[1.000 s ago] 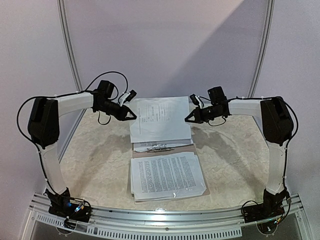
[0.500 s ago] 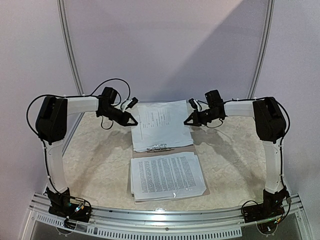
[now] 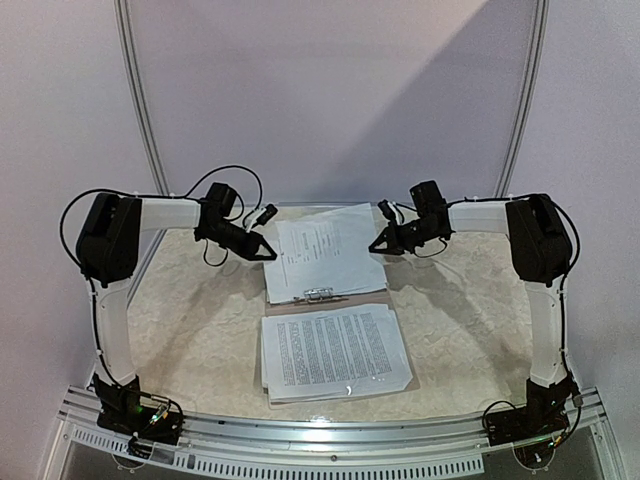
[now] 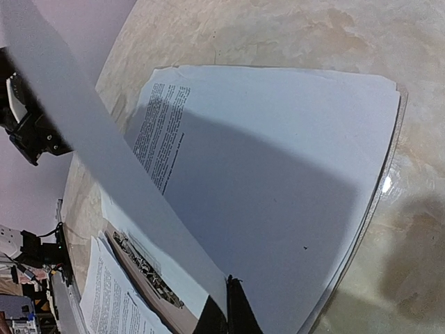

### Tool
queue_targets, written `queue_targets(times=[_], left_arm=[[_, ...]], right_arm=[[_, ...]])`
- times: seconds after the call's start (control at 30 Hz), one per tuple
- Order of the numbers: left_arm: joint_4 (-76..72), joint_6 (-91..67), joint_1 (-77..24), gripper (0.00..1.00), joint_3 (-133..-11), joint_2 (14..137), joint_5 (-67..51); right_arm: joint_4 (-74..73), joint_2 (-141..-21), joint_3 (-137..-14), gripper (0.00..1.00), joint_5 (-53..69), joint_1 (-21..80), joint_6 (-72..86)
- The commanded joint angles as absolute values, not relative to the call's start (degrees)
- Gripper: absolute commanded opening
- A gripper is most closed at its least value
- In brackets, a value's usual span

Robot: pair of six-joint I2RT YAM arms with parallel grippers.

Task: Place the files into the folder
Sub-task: Place the file on the spring clip of the folder.

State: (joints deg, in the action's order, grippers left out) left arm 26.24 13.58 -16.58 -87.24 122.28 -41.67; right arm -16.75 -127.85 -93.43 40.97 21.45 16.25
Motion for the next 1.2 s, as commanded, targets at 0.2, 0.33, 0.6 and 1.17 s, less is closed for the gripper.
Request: queue_targets(times=[0.2, 0.33, 0.6, 1.17], left_arm=[[25.12, 15.37, -15.97, 0.0, -84.42, 121.87, -41.57], [24.82, 15.51, -16.02, 0.0, -84.26, 121.75, -41.95], [25.13, 15.97, -16.31, 0.04, -84.81, 122.02, -41.85], [27.94, 17.51, -16.96, 0.04, -87.16, 124.11, -39.33]], right_arm=[[-14.66, -127.55, -90.45, 0.0, 42.62, 20.85, 17.4], [-14.55, -127.6, -89.76, 0.0, 42.67, 20.83, 17.42], [-13.85, -127.53, -90.26, 0.0, 40.91, 20.82, 17.58], [-13.54, -129.4, -90.23, 0.08, 41.55, 20.83, 18.58]])
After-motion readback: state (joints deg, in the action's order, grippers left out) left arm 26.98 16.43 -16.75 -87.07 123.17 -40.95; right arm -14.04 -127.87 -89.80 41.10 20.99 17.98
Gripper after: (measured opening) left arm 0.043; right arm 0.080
